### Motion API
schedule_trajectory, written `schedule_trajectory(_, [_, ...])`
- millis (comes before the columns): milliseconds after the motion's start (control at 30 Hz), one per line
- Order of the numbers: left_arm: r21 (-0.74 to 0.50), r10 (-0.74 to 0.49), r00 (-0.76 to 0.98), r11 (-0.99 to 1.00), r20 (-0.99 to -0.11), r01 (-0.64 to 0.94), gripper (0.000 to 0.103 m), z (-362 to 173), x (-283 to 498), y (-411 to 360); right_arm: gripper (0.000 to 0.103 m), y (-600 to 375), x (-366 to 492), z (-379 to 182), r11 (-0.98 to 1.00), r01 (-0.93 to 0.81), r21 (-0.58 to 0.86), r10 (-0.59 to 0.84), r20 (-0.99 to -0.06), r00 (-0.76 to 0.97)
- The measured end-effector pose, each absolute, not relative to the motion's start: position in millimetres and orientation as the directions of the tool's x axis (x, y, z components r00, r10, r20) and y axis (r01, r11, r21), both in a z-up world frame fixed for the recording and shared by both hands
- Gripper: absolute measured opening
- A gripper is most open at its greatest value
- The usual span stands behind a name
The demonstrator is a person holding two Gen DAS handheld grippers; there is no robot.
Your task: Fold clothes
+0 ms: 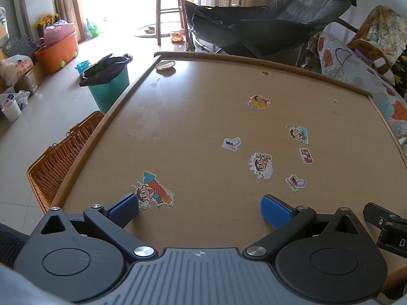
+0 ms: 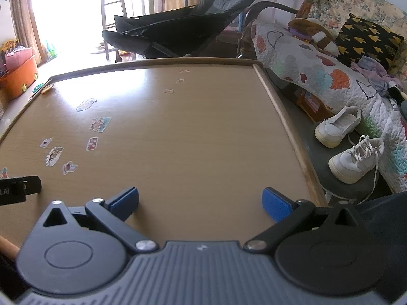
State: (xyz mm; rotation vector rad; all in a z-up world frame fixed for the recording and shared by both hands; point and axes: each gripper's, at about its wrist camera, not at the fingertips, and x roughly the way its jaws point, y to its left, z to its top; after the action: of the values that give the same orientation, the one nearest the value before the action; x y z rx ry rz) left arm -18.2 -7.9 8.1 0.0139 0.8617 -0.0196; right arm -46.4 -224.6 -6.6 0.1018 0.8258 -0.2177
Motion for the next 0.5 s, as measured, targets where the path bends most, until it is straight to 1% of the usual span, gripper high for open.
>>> schedule_trajectory(500, [0.007,-0.014,0.655,1.0,-0.755,0.029,0.103,3.0,-21.1,-3.4,0.103,-226.6,-43.5,-5.7,0.98,0.201,0.006,-0.132,-0.736,0.664])
